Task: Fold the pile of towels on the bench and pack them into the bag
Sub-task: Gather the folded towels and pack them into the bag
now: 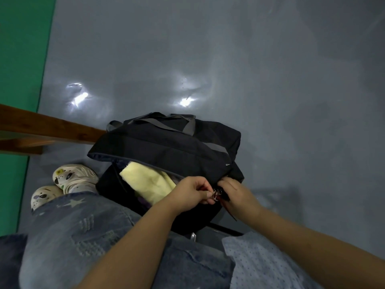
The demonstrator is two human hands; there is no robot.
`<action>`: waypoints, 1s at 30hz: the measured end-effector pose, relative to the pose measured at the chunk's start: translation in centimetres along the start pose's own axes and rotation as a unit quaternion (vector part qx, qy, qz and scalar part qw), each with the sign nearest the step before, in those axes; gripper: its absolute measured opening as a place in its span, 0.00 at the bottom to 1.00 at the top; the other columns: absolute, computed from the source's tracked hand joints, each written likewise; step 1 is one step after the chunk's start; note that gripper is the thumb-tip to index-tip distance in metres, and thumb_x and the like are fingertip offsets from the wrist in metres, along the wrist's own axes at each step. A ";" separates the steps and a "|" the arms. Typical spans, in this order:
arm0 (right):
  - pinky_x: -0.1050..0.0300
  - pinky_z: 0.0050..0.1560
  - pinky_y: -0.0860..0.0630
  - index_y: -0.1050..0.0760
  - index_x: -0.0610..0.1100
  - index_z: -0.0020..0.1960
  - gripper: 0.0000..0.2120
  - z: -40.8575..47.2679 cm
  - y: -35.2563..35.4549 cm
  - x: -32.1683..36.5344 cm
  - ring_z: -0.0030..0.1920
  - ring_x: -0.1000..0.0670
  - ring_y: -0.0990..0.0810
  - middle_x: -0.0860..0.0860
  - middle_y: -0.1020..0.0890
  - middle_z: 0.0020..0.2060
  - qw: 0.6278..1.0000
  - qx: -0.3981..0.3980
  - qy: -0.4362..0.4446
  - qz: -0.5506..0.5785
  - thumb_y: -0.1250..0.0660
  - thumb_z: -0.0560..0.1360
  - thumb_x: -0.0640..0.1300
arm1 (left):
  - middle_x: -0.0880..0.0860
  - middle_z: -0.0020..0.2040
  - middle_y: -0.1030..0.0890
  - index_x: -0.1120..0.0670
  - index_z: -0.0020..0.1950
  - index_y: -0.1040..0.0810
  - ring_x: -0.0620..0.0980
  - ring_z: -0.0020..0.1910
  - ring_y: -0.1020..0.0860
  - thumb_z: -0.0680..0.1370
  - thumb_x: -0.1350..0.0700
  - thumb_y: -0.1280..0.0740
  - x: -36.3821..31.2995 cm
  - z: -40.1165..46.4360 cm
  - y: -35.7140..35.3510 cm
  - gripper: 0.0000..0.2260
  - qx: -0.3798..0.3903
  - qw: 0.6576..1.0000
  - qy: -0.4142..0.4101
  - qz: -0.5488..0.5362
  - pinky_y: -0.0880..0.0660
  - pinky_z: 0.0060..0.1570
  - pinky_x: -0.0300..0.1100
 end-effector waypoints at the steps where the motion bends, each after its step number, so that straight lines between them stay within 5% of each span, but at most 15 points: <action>1: 0.59 0.46 0.28 0.31 0.42 0.56 0.15 0.0 0.1 0.6 0.47 0.49 0.26 0.42 0.19 0.46 1.000 0.003 -0.009 0.022 0.38 0.70 0.45 | 0.52 0.33 0.20 0.58 0.39 0.26 0.42 0.32 0.19 0.77 0.71 0.36 0.0 -0.1 0.1 0.11 -0.002 1.000 -0.004 0.005 0.23 0.37 0.32; 6: 0.61 0.38 0.33 0.32 0.48 0.51 0.20 1.8 -0.7 0.9 0.40 0.51 0.29 0.46 0.21 0.38 0.998 0.034 -0.059 0.019 0.30 0.63 0.37 | 0.53 0.35 0.21 0.58 0.39 0.26 0.42 0.33 0.19 0.77 0.71 0.36 -0.3 -0.5 0.3 0.11 -0.012 1.000 -0.008 0.025 0.23 0.38 0.32; 13: 0.61 0.28 0.35 0.38 0.52 0.42 0.16 2.0 0.9 -0.4 0.34 0.49 0.25 0.52 0.25 0.34 0.996 0.078 -0.034 -0.035 0.33 0.60 0.43 | 0.51 0.35 0.20 0.54 0.37 0.25 0.41 0.34 0.20 0.77 0.69 0.35 0.0 -0.1 0.0 0.13 -0.009 0.994 -0.006 0.104 0.24 0.42 0.36; 17: 0.69 0.27 0.47 0.40 0.51 0.39 0.17 1.5 2.5 -1.2 0.33 0.55 0.36 0.54 0.29 0.33 0.994 0.082 -0.050 -0.043 0.33 0.60 0.41 | 0.49 0.35 0.19 0.50 0.36 0.24 0.48 0.38 0.20 0.77 0.67 0.34 0.0 0.3 -0.6 0.14 -0.019 0.991 -0.017 0.133 0.22 0.46 0.42; 21: 0.67 0.27 0.45 0.40 0.51 0.38 0.16 1.4 3.7 -1.5 0.35 0.58 0.40 0.58 0.35 0.33 0.994 0.080 -0.064 -0.037 0.34 0.60 0.42 | 0.53 0.40 0.17 0.50 0.39 0.23 0.51 0.44 0.18 0.76 0.63 0.33 -0.7 0.4 -1.7 0.09 -0.070 0.983 -0.043 0.167 0.21 0.50 0.46; 23: 0.66 0.26 0.44 0.40 0.51 0.38 0.15 1.4 4.0 -1.5 0.35 0.56 0.39 0.58 0.35 0.33 0.994 0.079 -0.070 -0.028 0.34 0.60 0.41 | 0.54 0.44 0.17 0.52 0.47 0.23 0.51 0.46 0.19 0.76 0.60 0.33 -1.4 0.4 -2.1 0.03 -0.101 0.969 -0.063 0.216 0.23 0.50 0.45; 26: 0.67 0.27 0.44 0.40 0.51 0.37 0.15 1.5 4.2 -1.0 0.34 0.55 0.39 0.57 0.35 0.32 0.994 0.075 -0.073 -0.018 0.35 0.59 0.41 | 0.55 0.47 0.18 0.55 0.55 0.27 0.52 0.48 0.21 0.75 0.60 0.34 -1.7 0.4 -2.5 0.09 -0.113 0.959 -0.048 0.256 0.27 0.49 0.43; 30: 0.64 0.28 0.42 0.40 0.53 0.35 0.14 2.2 5.1 -0.2 0.33 0.54 0.36 0.57 0.34 0.32 0.994 0.062 -0.093 0.010 0.35 0.60 0.41 | 0.53 0.44 0.20 0.55 0.48 0.24 0.49 0.44 0.23 0.74 0.64 0.36 -2.0 0.3 -2.4 0.07 -0.118 0.963 -0.046 0.238 0.33 0.40 0.34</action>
Point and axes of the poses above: each hand's wrist, its own z-axis towards the middle knuckle, its own y-axis out of the back of the hand, x = y × z, the point moved 4 cm from there along z, towards the middle knuckle
